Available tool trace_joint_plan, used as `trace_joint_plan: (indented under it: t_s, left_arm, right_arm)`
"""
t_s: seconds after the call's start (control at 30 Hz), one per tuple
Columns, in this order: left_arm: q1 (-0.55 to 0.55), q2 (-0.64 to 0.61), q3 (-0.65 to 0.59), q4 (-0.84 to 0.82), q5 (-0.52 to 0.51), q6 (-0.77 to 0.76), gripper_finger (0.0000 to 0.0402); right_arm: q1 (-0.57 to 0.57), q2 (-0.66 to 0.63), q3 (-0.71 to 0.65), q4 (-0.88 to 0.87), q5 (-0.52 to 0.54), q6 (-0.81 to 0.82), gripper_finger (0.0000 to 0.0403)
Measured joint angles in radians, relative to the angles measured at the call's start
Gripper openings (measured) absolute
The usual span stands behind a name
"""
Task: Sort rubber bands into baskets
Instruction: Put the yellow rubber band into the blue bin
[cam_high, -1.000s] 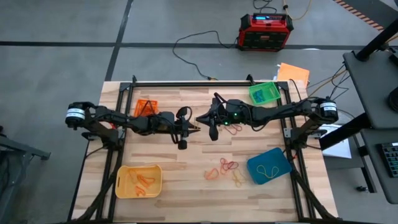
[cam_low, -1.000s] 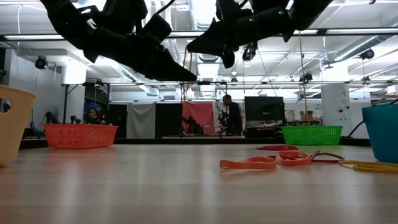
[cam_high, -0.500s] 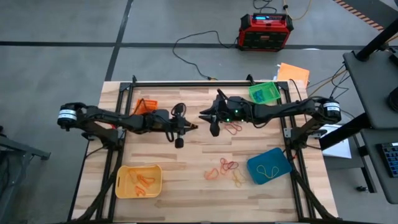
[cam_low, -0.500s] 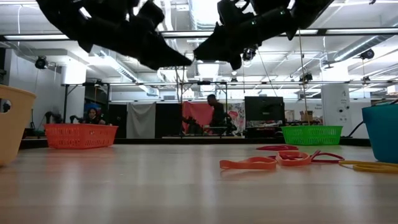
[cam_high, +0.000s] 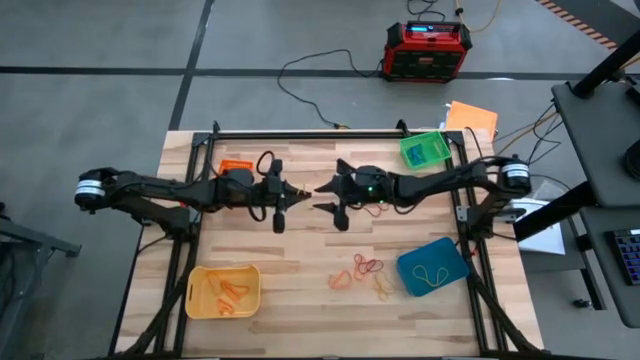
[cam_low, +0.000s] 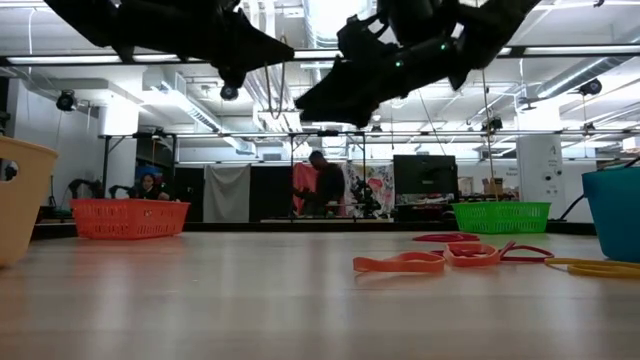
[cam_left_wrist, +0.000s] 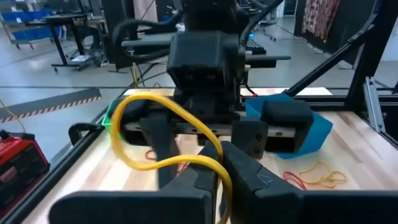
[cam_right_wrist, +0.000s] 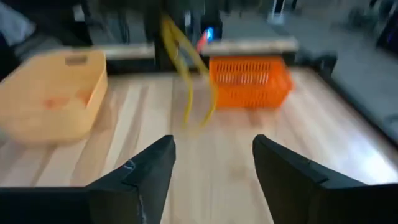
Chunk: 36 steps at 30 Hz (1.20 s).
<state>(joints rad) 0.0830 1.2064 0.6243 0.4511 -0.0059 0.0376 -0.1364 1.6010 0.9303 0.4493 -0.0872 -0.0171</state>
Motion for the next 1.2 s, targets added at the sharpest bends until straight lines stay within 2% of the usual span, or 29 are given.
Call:
trace_joint_plan:
  t_s: [0.2,0.43,0.53,0.67,0.73,0.8,0.93,1.03,1.2]
  left_arm:
    - [0.000,0.022,0.000,0.002,-0.006,-0.019,0.0000]
    - [0.002,0.056,0.001,0.088,-0.011,-0.020,0.0000]
    - [0.004,0.058,0.001,0.072,-0.012,-0.014,0.0000]
    - [0.007,0.048,0.002,0.049,-0.057,-0.067,0.0004]
    - [0.010,0.040,0.002,0.027,-0.058,-0.063,0.0019]
    - [0.011,0.032,0.002,-0.005,-0.058,-0.052,0.0044]
    - [0.011,0.009,0.002,-0.057,-0.064,-0.024,0.0107]
    - [0.011,-0.013,0.002,-0.116,-0.065,0.001,0.0154]
    - [0.011,-0.064,0.002,-0.192,-0.066,0.045,0.0212]
  right_arm:
    - [0.000,0.082,0.002,0.209,-0.019,-0.053,0.0225]
    - [0.007,0.180,0.105,0.221,-0.045,-0.058,0.0214]
    - [0.011,0.201,0.150,0.181,-0.008,-0.062,0.0187]
    - [0.010,0.200,0.192,0.075,0.020,-0.090,0.0103]
    - [0.011,0.200,0.200,0.040,0.021,-0.110,0.0047]
    - [0.016,0.194,0.209,0.013,0.021,-0.126,0.0022]
    - [0.019,0.163,0.211,-0.036,0.020,-0.125,0.0010]
    - [0.018,0.116,0.211,-0.145,0.036,-0.124,0.0009]
    - [0.019,0.002,0.261,-0.504,0.038,-0.118,0.0009]
